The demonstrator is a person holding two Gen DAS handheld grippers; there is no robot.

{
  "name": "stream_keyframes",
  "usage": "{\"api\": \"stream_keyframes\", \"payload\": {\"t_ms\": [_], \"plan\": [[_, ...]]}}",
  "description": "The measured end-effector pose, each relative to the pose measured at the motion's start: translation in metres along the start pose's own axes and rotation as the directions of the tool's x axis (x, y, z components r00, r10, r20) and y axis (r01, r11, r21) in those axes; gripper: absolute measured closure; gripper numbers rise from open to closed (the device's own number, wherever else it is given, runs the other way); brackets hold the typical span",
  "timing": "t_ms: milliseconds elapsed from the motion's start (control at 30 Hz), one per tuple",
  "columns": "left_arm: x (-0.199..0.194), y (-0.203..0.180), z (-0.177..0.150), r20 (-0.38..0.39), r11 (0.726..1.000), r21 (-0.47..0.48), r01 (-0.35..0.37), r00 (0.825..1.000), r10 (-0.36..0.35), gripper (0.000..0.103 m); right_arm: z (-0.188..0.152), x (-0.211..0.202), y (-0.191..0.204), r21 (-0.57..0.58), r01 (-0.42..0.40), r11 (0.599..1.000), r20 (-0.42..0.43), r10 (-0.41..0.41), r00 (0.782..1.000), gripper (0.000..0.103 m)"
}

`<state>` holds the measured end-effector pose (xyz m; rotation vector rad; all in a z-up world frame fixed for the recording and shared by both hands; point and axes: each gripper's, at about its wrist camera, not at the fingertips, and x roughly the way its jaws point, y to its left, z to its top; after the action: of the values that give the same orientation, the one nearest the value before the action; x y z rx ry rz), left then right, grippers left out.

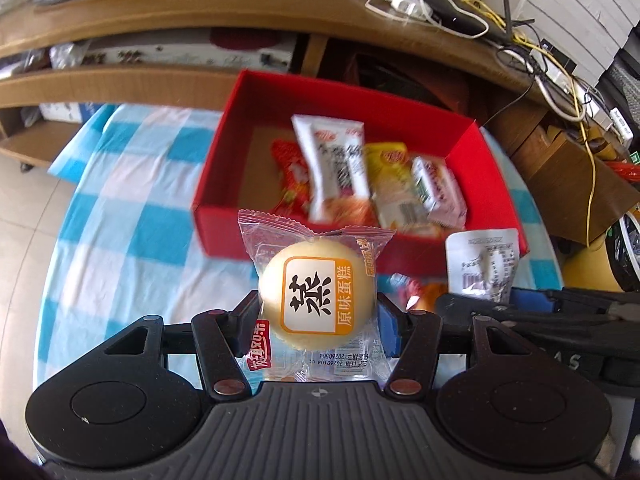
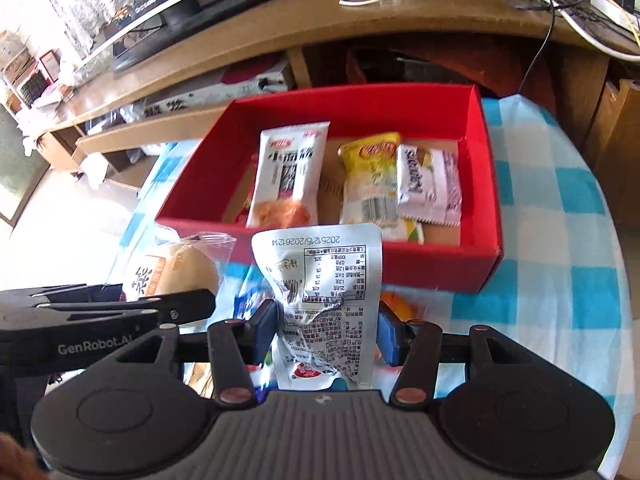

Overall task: Organize snacks
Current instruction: 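Carry the bun and sausage packet over the red box and lower them, then open both tools to release the snacks and pull back toward the table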

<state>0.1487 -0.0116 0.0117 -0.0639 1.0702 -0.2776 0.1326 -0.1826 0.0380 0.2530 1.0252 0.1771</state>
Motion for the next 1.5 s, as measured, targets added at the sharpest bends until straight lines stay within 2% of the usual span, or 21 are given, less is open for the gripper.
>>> {"api": "stream_keyframes", "payload": {"t_ms": [233,567,867,1100,1500], "plan": [[0.010,-0.016,0.032,0.046,1.000,-0.010,-0.005,0.999,0.005,0.038,0.034,0.000,-0.014,0.018,0.019,1.000,0.056,-0.020,0.998,0.032],[0.045,-0.031,0.060,0.069,0.999,-0.007,-0.040,0.997,0.040,0.040,0.067,0.032,-0.036,0.043,0.030,0.999,0.068,-0.033,0.997,0.032],[0.075,-0.030,0.068,0.054,0.998,-0.025,-0.064,0.996,0.065,0.040,0.077,0.064,-0.045,0.035,0.030,0.999,0.060,-0.032,0.998,0.032],[0.084,-0.028,0.068,0.049,0.996,-0.026,-0.081,0.995,0.082,0.038,0.077,0.072,-0.046,0.012,0.043,0.999,0.066,-0.044,0.997,0.030],[0.078,-0.025,0.070,0.072,0.993,-0.037,-0.109,0.991,0.112,0.022,0.080,0.067,-0.048,0.004,0.068,0.998,0.085,-0.068,0.994,0.024]]}}
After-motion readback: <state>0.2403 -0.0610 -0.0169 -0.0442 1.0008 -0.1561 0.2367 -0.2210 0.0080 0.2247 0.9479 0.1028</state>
